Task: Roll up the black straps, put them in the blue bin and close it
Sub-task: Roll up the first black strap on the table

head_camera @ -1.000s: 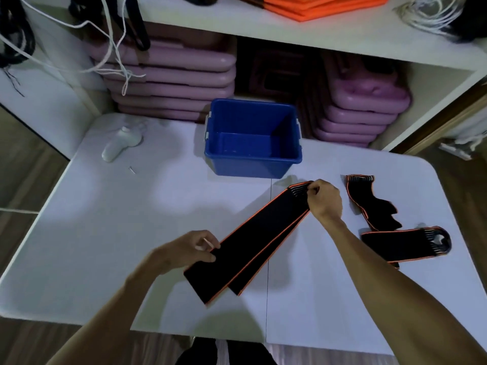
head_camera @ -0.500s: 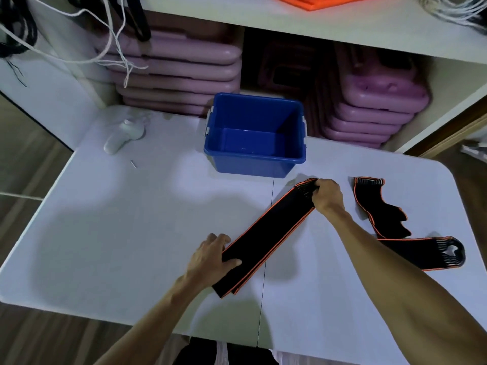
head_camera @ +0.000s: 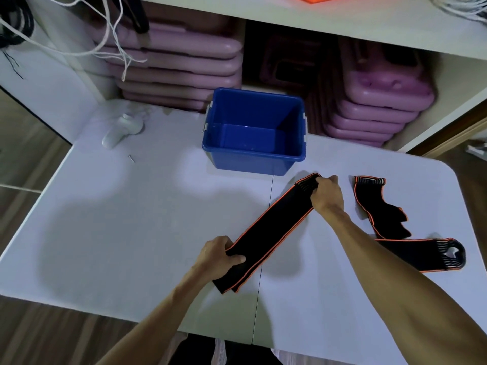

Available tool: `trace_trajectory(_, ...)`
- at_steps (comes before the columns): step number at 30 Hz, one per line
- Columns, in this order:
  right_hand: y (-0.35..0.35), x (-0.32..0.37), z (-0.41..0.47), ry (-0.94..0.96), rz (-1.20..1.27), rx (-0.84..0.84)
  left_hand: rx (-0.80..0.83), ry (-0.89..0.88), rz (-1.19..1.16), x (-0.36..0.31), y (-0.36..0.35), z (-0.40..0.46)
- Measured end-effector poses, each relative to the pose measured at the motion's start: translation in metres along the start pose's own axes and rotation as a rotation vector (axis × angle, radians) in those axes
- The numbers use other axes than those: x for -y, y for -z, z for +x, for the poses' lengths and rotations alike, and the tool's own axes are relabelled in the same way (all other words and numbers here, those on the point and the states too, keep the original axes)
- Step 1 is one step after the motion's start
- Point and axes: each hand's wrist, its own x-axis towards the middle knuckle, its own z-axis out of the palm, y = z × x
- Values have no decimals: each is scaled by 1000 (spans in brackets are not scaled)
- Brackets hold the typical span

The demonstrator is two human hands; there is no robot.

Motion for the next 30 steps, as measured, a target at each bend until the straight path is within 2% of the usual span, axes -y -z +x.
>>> trace_trajectory(7,-2,7,-3,-14,-61,-5,269,15,-220,25,32,5)
trace_trajectory(14,-5,16,-6,13,-108,-28,149,16,-181,38,43,4)
trace_trajectory(21,-7,20,-10,37,-131,-10,135,-75,-154,55,47,1)
trace_trajectory(30,-14,34,-20,79,-294,-13,89,-98,-69,52,44,2)
